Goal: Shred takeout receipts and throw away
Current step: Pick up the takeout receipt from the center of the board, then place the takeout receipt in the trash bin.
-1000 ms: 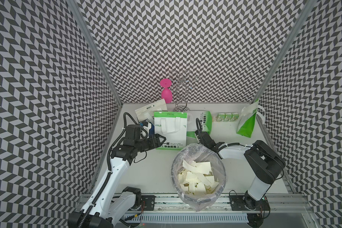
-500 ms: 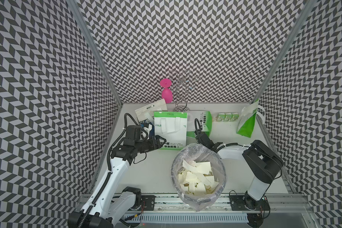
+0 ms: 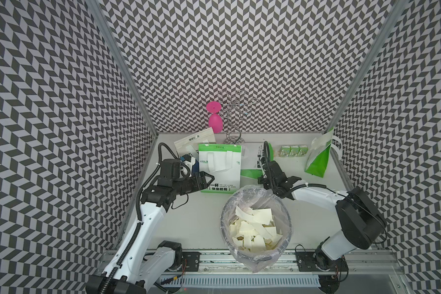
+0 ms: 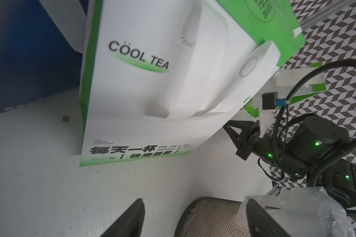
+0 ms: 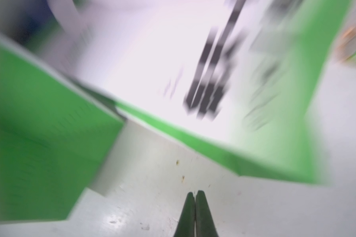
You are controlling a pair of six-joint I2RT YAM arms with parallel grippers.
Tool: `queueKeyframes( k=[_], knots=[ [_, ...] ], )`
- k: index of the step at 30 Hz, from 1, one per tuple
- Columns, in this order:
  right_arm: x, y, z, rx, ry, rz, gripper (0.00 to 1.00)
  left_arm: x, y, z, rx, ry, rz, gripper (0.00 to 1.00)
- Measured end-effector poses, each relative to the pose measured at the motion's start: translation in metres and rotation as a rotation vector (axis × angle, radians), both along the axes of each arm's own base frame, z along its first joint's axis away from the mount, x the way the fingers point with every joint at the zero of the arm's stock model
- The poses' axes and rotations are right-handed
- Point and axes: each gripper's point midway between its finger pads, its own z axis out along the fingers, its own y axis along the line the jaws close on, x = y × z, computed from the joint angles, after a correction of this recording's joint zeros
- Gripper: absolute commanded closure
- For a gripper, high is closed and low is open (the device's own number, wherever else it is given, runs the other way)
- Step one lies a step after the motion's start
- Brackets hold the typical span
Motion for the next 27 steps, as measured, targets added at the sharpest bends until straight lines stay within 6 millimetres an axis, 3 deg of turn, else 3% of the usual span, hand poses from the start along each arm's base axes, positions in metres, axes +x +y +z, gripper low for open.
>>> queueKeyframes(
  k=[4,7,11,14,16,18,21,27],
  knots=[
    [0.011,-0.018,0.076,0.081,-0.132,-0.032,1.00,0.006,-0.003,0.032,-0.018,-0.086,-0.011,0.21],
    [-0.002,-0.025,0.134,0.143,-0.229,0.006,1.00,0.011,-0.005,0.056,-0.036,-0.163,-0.022,0.21],
    [-0.041,-0.023,0.220,0.260,-0.382,0.133,1.00,0.011,-0.010,0.082,-0.061,-0.254,-0.053,0.21],
    [-0.078,-0.016,0.271,0.337,-0.448,0.268,1.00,0.011,-0.015,0.100,-0.081,-0.319,-0.085,0.21],
    [-0.102,-0.007,0.293,0.376,-0.460,0.371,1.00,0.009,-0.020,0.108,-0.098,-0.354,-0.111,0.21],
    [-0.127,0.007,0.305,0.406,-0.445,0.487,1.00,0.007,-0.025,0.115,-0.111,-0.383,-0.138,0.21],
    [-0.166,0.025,0.297,0.428,-0.361,0.646,1.00,0.004,-0.032,0.122,-0.119,-0.424,-0.174,0.21],
    [-0.221,0.044,0.229,0.358,-0.100,0.822,1.00,-0.005,-0.046,0.135,-0.137,-0.486,-0.229,0.21]
  ],
)
